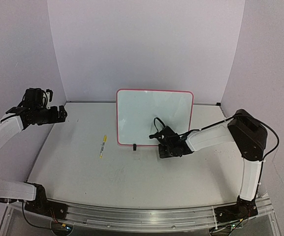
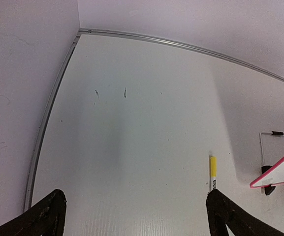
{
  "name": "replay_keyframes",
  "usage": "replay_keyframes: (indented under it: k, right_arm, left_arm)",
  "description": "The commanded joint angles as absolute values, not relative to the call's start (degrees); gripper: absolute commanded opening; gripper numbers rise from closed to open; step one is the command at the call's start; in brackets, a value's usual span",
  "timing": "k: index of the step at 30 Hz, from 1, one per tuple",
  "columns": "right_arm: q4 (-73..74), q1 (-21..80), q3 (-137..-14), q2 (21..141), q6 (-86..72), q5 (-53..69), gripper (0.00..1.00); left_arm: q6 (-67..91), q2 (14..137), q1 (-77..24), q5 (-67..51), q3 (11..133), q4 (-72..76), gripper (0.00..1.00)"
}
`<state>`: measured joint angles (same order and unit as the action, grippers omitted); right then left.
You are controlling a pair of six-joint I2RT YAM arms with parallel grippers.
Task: Write a sentence on the whiteboard
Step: Move the whiteboard to the center of the board, then pick up the whiteboard marker from the center of the board.
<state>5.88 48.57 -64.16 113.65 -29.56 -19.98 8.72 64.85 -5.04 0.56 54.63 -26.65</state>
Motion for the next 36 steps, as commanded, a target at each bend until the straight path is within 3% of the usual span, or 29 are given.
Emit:
replay_keyframes:
  k: [1, 5, 10, 24, 28, 36]
  right_arm:
    - [6.06, 50.31, -64.20, 112.76, -31.26, -14.35, 0.00]
    - [6.08, 50.44, -64.16, 112.47, -31.92, -14.18, 0.07]
    - [6.15, 50.82, -63.07, 110.49, -31.62, -14.47, 0.32]
    - [6.64, 53.06, -55.49, 101.84, -35.50, -15.30, 0.67]
    - [6.68, 53.50, -52.03, 96.85, -36.70, -15.36, 0.72]
    - [7.34, 53.65, -47.72, 83.93, -36.43, -17.67, 0.72]
  left_arm:
    - [15.84, 67.09, -5.31, -3.18, 56.73, -28.06, 0.98]
    - [20.98, 68.48, -7.53, -3.81, 55.67, -28.20, 0.97]
    - [24.08, 71.24, -12.85, -1.57, 54.96, -28.15, 0.96]
    - [27.21, 83.26, -20.44, -2.68, 58.38, -24.70, 0.95]
    - [27.33, 87.52, -22.62, -2.09, 60.35, -24.22, 0.94]
    - [26.58, 98.11, -27.08, -0.16, 67.96, -25.29, 0.79]
